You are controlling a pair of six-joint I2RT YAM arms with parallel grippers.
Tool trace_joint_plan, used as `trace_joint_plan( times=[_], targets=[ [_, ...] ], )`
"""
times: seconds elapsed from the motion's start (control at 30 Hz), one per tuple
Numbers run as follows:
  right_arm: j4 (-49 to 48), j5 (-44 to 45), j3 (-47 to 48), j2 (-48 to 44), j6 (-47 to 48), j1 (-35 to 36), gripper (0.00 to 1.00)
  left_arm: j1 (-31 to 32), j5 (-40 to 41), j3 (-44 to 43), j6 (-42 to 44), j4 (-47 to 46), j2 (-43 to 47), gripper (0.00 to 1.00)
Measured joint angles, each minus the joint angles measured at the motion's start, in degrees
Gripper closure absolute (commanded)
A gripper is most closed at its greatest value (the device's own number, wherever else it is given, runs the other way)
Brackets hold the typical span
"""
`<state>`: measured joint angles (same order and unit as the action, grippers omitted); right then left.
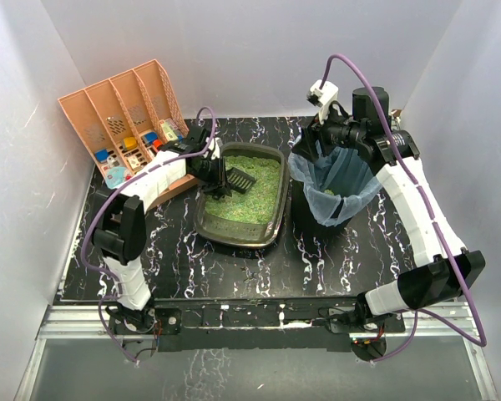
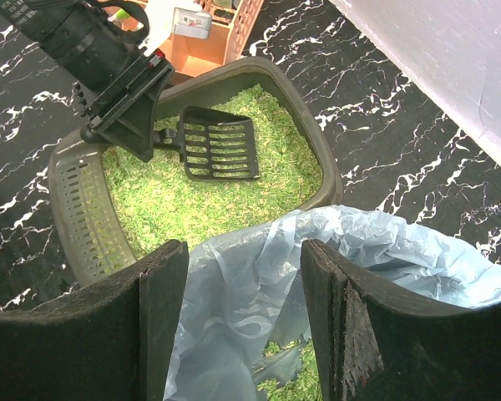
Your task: Clean the litter box
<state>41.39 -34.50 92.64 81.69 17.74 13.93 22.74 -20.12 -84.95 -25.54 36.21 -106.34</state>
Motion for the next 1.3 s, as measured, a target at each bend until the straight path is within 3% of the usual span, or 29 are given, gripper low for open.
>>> trace_joint_plan(
  times=[0.23,0.77,1.0,1.3],
  targets=[
    [0.0,0.0,-0.5,0.0,0.0,-0.2,0.37,0.0,-0.6,-0.5,-0.3,0.0,0.1,1.00],
    [0.0,0.0,-0.7,0.0,0.1,-0.2,0.37,0.0,-3.0,-8.1,-0.2,0.2,-8.6,1.00],
    [-0.5,-0.2,-2.0,0.0,0.2,-0.2,0.37,0.0,-2.5,-6.4,0.0,-6.6,-8.7,1.00],
    [-0.6,-0.2,-2.5,0.0,0.2,-0.2,0.37,0.2,-4.4,3.5,-3.0,-18.9,-7.4,1.00]
  ],
)
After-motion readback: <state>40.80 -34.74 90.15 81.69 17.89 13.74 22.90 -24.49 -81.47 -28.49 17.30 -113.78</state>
